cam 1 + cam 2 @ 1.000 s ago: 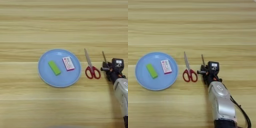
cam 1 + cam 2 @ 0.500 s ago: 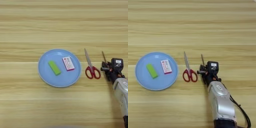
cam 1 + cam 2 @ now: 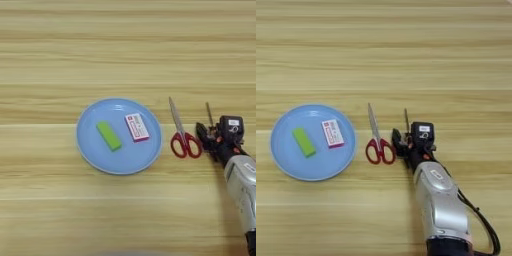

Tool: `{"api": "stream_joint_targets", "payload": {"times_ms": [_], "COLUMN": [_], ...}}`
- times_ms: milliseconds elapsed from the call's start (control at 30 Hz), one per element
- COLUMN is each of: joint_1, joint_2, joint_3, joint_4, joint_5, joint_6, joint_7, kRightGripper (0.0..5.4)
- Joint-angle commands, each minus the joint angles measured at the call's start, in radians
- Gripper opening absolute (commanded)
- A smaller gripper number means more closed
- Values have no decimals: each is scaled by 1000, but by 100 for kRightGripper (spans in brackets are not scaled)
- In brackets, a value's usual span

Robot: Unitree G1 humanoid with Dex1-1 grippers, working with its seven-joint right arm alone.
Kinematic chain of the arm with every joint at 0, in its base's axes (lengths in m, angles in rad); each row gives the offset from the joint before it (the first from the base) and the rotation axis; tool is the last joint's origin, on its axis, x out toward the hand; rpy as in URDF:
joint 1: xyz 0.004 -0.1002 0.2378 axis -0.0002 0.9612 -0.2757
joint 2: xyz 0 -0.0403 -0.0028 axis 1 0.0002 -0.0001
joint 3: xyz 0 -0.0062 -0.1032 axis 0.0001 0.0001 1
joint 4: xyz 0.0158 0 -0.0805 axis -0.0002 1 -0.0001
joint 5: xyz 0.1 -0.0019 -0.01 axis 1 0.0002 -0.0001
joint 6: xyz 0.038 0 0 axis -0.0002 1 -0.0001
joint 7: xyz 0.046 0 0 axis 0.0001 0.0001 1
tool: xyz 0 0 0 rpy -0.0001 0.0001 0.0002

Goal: Move the objects on the table

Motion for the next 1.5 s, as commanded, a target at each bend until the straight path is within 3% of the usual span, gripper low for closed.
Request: {"api": "stream_joint_targets", "payload": {"times_ms": [33, 700, 1300, 1500], "joint_1": [-1, 13, 10, 4], "joint_2": [-13, -17, -9, -4], "joint_3": [-7, 11, 1, -3], "joint_4": [-11, -72, -100, -101], "joint_5": [0, -50, -60, -71], "joint_6": [8, -49, -83, -132], "joint_7": [0, -1, -21, -30], "kRightGripper": [346, 534, 537, 537]}}
